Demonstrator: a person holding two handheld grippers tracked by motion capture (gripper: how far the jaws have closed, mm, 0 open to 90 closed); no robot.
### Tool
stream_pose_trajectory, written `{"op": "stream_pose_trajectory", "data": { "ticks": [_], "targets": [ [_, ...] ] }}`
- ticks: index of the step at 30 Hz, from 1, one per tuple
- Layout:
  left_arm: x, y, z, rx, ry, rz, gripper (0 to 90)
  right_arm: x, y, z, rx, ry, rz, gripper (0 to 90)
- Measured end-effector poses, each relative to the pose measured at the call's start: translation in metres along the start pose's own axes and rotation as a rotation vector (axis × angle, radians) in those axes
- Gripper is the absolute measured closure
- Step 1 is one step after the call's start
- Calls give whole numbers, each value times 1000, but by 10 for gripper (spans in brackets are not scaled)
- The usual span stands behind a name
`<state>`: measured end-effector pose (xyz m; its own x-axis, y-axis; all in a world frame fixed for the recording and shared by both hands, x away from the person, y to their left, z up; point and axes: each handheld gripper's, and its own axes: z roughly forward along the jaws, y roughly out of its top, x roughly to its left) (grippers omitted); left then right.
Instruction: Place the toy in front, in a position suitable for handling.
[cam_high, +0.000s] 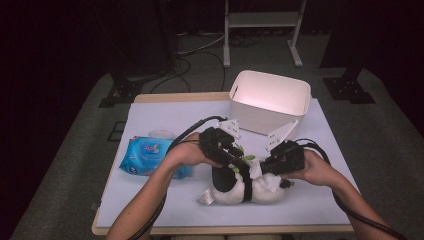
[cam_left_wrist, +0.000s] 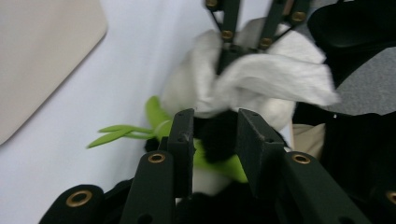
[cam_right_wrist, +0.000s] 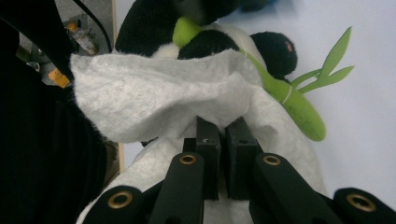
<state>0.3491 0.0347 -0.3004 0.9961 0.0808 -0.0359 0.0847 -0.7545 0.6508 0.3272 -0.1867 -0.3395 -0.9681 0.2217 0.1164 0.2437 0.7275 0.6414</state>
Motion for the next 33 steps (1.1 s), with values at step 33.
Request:
{"op": "stream_pose_trajectory", "data": {
  "ticks": [33],
  "targets": [
    [18,-7,13,67,17,-61,600,16,-9,3,11,41,-34,849]
  ]
}}
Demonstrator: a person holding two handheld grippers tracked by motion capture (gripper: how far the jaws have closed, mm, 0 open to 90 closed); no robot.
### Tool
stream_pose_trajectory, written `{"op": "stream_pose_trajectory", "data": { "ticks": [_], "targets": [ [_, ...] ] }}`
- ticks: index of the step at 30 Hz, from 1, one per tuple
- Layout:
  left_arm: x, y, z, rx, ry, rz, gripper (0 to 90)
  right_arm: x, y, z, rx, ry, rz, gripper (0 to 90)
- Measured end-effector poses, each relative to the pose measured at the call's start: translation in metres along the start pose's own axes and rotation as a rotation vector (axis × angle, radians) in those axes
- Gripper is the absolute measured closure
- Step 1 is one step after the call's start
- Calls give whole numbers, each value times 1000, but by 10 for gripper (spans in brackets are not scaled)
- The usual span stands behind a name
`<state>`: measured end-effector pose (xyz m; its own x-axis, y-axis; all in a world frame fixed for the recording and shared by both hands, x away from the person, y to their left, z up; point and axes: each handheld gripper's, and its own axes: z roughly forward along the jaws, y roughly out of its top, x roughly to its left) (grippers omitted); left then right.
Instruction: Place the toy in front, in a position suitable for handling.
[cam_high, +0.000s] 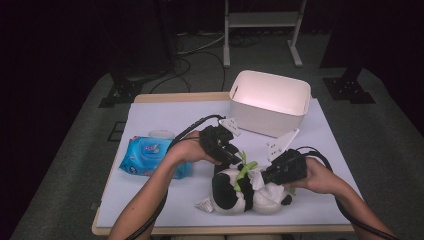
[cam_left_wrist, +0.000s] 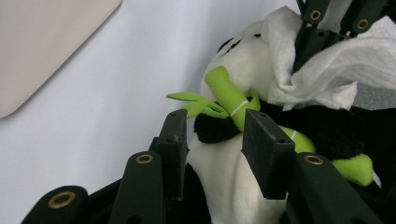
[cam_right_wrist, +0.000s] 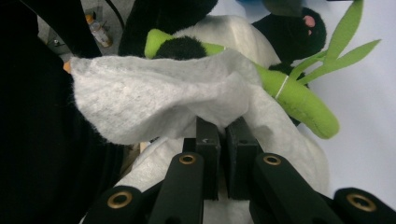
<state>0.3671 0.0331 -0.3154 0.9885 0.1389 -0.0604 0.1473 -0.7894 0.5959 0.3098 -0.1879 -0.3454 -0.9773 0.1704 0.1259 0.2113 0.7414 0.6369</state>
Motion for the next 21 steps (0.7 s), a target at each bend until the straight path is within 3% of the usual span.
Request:
{"op": "stream_pose_trajectory", "data": {
  "ticks": [6,15,18,21],
  "targets": [
    [6,0,8,12,-2,-29,566,3,-1,1,8,10,-3,849],
    [7,5,23,31,-32,-26,554,6,-1,1,7,11,-12,848],
    [6,7,26,24,-50,-24,565,6,-1,1,13,11,-13,848],
    [4,10,31,18,-69,-5,655,6,0,1,16,7,-20,847]
  ]
}}
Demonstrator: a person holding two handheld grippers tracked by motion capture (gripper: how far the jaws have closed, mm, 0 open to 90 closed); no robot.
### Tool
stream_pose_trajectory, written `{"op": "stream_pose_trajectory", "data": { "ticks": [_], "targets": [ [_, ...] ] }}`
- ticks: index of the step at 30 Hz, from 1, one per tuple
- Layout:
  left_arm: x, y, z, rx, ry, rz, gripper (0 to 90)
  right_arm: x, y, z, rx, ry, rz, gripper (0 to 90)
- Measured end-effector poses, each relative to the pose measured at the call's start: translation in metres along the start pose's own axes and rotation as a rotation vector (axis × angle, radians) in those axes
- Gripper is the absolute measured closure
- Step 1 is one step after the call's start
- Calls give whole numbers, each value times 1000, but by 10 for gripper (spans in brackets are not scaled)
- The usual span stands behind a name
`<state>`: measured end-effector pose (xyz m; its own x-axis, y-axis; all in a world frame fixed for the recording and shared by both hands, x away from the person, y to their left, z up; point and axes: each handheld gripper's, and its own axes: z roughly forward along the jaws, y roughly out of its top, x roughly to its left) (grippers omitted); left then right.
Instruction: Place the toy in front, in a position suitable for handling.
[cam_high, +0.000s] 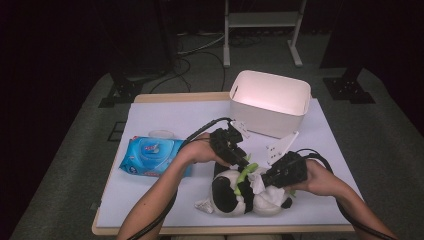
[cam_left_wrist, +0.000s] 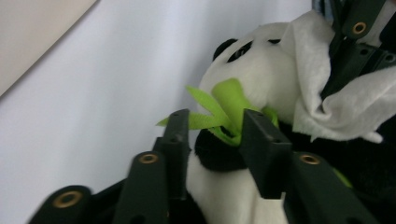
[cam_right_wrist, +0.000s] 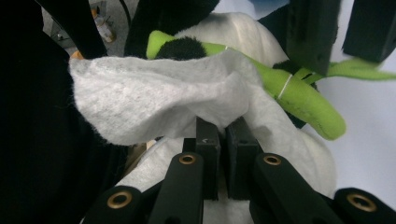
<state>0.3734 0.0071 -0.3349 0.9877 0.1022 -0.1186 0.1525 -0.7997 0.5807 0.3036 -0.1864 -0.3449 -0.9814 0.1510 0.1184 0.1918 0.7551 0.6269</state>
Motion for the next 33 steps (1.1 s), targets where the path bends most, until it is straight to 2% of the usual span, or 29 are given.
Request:
{"op": "stream_pose_trajectory", "data": {
  "ticks": [4,7,13,14,33],
  "targets": [
    [-1,2,6,14,-26,21,777,0,0,0,-2,-1,1,847],
    [-2,2,6,15,-38,29,826,0,-1,-1,-3,4,4,847],
    [-1,0,5,-8,-41,38,853,0,0,-1,-6,0,3,846],
    [-1,0,4,-14,-43,36,886,0,0,-1,-7,-2,4,846],
    [-5,9,-15,-60,-7,59,895,-6,3,-8,-29,-40,4,847]
  ]
}}
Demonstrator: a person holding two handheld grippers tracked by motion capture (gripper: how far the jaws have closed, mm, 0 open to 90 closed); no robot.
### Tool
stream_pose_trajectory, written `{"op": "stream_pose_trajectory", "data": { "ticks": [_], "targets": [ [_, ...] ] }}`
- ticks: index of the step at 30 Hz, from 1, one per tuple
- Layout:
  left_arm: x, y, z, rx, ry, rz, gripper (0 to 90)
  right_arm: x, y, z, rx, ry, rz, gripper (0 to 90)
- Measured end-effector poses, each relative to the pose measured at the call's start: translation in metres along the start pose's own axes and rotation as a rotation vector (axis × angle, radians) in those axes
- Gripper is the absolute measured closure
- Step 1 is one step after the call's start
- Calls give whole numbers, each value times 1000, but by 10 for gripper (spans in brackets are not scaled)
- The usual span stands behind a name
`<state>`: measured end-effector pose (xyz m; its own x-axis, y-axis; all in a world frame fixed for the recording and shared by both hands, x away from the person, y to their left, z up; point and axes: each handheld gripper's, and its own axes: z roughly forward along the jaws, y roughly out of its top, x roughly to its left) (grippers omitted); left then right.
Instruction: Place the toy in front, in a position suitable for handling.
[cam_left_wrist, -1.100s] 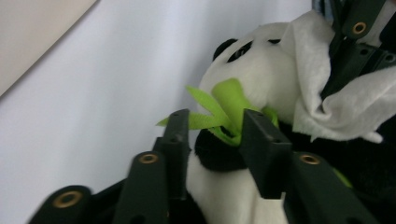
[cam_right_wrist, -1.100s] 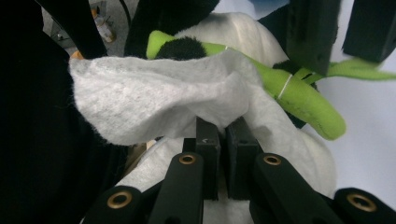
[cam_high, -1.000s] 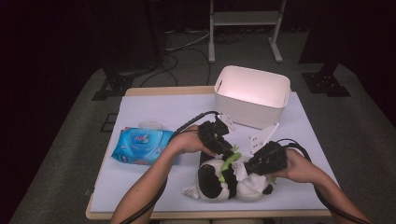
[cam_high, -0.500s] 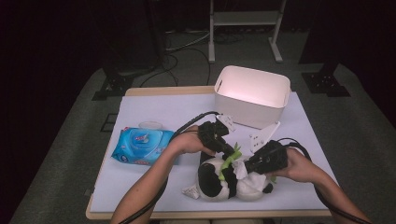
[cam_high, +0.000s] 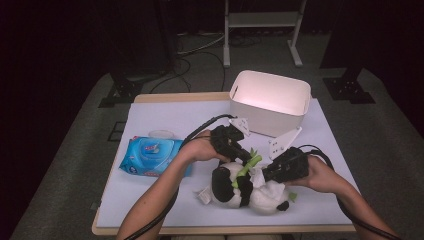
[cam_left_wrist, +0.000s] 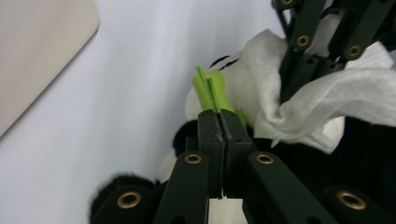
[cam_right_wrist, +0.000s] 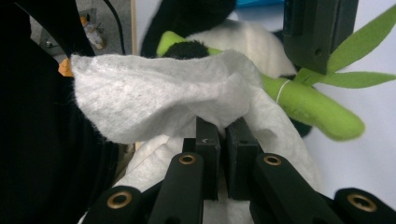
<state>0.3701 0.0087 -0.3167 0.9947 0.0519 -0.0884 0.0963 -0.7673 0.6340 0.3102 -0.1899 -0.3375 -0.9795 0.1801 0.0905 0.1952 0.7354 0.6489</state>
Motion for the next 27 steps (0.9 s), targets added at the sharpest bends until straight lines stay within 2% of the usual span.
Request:
{"op": "stream_pose_trajectory", "data": {
  "ticks": [5,11,16,21,24,26,27],
  "targets": [
    [-2,3,-2,0,8,5,895,-2,1,-1,-1,-18,-4,847],
    [-3,4,-6,-7,19,12,895,-7,-2,-4,-2,-30,21,848],
    [-5,7,-11,-21,32,15,895,-11,-2,-8,14,-69,22,848],
    [-8,9,-13,-23,37,23,894,-13,-2,-10,19,-83,33,849],
    [-8,8,-16,-26,48,23,894,-15,-2,-11,22,-98,32,849],
    [-7,7,-18,-34,41,21,894,-16,-2,-11,21,-118,31,850],
    [-7,7,-18,-30,45,22,894,-17,-2,-12,19,-110,34,850]
  ]
}}
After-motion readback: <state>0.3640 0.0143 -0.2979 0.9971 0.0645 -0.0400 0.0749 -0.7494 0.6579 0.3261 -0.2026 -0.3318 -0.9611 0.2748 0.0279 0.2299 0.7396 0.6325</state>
